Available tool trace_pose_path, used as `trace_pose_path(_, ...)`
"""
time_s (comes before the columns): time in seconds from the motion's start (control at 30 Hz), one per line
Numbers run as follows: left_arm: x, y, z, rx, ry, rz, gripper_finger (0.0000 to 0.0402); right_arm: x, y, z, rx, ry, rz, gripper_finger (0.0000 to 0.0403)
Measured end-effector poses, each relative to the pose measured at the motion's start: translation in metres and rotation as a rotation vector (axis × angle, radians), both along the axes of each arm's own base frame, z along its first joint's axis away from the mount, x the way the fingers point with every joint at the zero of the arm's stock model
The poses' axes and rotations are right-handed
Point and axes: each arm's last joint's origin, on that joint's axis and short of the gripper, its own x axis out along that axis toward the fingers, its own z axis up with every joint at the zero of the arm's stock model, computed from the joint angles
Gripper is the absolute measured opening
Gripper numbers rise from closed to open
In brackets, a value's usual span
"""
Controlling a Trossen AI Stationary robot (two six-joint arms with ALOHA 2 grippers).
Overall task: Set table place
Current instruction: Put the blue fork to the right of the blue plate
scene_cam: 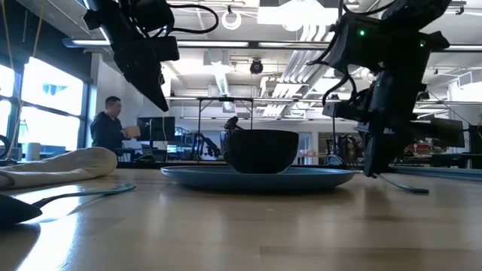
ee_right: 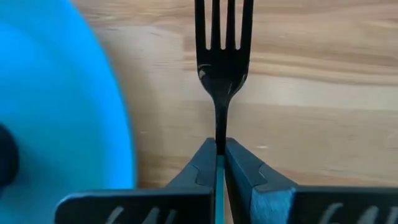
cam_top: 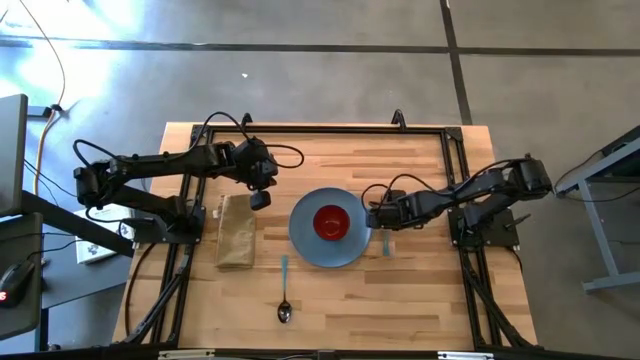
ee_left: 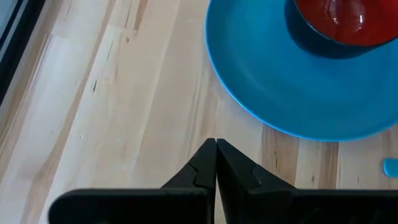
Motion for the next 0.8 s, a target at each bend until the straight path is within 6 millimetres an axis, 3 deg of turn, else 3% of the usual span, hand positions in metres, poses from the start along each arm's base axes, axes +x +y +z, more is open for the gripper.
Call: trace_pose_path(0.8,0.0002,0.0002,0.0001,0.003,-0.001,0.001,0.0,-0.0022,-0.0062,-0.0054,0.041,0.007,0.026,0.0)
